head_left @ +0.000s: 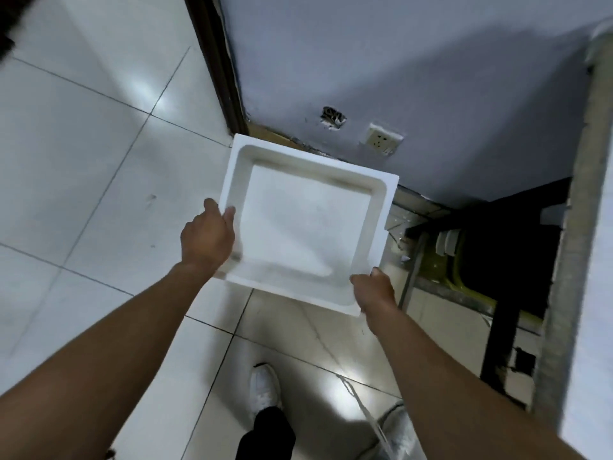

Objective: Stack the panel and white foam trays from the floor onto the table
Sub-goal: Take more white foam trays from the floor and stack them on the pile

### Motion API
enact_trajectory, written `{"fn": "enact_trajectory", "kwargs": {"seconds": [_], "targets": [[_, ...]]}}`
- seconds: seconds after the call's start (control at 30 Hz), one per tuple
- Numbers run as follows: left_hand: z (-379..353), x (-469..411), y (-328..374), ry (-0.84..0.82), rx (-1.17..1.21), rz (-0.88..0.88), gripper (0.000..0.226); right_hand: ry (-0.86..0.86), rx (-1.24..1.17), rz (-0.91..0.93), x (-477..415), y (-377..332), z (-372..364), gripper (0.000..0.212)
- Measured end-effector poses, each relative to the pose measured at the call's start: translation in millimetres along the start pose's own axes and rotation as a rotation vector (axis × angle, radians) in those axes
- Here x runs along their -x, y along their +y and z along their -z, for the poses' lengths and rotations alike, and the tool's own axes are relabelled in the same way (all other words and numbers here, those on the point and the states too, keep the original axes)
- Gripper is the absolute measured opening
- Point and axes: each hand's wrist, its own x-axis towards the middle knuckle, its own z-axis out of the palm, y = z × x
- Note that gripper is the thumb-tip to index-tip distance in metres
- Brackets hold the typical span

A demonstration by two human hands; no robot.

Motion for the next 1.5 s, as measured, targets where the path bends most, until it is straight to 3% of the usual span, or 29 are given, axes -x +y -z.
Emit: {"fn": "enact_trajectory", "kwargs": {"seconds": [0.2, 0.4, 0.73, 1.03, 1.5], "targets": [[81.6, 23.7, 13.7, 0.120, -0.058, -0.206, 0.032, 0.023, 0.088, 0.069, 59.0, -24.4, 37.7, 0.044], [175.7, 48.7, 29.7, 0.173, 0.002, -0.099, 0.032, 0.193, 0.494, 0.443, 144.6, -85.1, 89.7, 0.036], [326.9, 101.6, 97.4, 0.114, 0.020, 0.029, 0.046, 0.340, 0.494, 0.773, 271.5, -136.4, 210.4, 0.031], [391.5, 165.4, 180.4, 0.151, 0.135, 0.026, 0.044, 0.453, 0.596, 0.886, 334.9, -140.8, 337.7, 0.041], [401.0, 268.6, 313.5, 0.129, 0.220, -0.190, 0.026, 0.584, 0.384, 0.745, 368.2, -43.0, 474.8, 0.040]]}}
